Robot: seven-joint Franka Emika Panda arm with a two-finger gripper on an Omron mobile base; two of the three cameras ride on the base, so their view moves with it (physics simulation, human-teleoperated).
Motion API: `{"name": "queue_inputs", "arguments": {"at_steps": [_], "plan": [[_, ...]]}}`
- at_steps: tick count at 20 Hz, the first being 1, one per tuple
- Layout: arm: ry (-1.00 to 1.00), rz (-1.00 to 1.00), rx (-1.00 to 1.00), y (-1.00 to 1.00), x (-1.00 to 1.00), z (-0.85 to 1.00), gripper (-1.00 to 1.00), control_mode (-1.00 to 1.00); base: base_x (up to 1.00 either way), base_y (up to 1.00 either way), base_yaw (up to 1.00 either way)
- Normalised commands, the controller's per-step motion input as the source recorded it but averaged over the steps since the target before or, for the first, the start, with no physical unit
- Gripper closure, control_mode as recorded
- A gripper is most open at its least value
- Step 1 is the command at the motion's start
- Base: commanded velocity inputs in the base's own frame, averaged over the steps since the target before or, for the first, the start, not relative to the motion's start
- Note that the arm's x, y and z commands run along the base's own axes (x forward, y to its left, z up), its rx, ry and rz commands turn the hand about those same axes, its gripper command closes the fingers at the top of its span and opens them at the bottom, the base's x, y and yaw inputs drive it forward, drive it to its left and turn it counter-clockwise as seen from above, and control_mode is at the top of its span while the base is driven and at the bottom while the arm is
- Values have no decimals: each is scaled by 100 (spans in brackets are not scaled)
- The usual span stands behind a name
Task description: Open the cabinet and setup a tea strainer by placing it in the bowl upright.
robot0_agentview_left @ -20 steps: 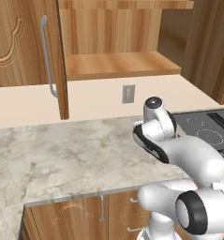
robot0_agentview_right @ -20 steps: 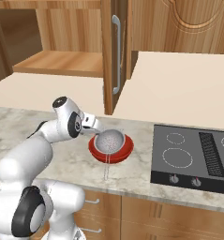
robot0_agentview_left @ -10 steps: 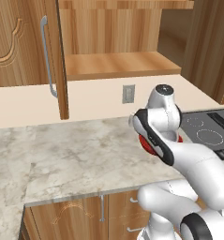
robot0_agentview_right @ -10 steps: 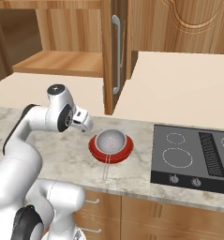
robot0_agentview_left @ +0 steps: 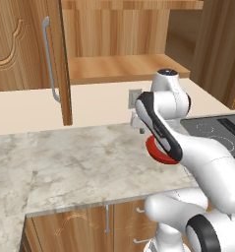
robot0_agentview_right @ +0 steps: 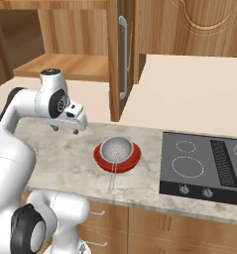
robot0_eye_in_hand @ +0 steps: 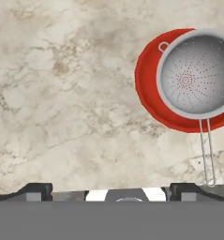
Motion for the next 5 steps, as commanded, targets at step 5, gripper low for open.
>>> {"name": "queue_inputs", "arguments": {"at_steps": [5], "plan": [[2,4,-10,27,-81,0,-100,-100,0,0,0]]}}
